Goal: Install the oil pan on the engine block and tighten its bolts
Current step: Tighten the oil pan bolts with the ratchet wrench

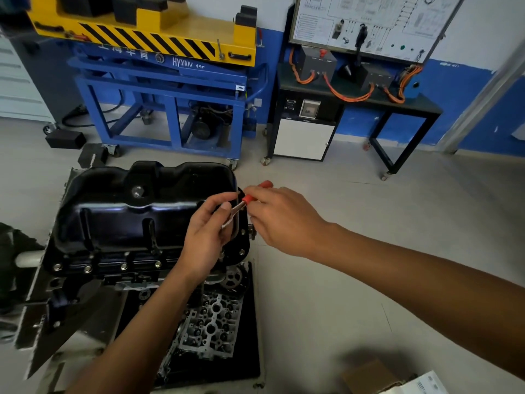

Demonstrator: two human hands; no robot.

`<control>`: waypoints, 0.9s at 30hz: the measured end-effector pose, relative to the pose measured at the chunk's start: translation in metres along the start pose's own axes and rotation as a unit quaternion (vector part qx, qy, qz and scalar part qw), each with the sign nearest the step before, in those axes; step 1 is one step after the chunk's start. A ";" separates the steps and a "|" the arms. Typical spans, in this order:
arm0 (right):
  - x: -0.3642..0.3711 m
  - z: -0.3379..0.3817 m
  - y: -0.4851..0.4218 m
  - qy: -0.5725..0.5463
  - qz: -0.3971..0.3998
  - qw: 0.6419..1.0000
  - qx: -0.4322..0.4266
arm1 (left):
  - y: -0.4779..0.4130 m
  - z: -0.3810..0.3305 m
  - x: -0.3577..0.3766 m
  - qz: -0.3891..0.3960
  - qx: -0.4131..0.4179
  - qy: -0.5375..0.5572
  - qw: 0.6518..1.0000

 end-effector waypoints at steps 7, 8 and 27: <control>-0.020 0.001 0.015 -0.188 0.098 0.974 0.083 | -0.002 -0.002 0.000 -0.056 0.017 -0.019 0.998; -0.021 0.004 0.017 -0.238 0.131 0.958 0.089 | -0.002 -0.002 0.001 -0.059 0.019 -0.023 0.998; -0.008 0.020 0.024 -0.413 0.331 0.843 0.097 | -0.007 0.000 0.011 0.009 0.001 -0.059 0.998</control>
Point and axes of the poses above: each hand's wrist, its own y-axis away from the middle knuckle, its own x-axis out of the palm, z = x × y, the point moved 4 cm from there along -y, towards the middle knuckle, and after that the axes turned 13 degrees about y, right-handed, at the moved point
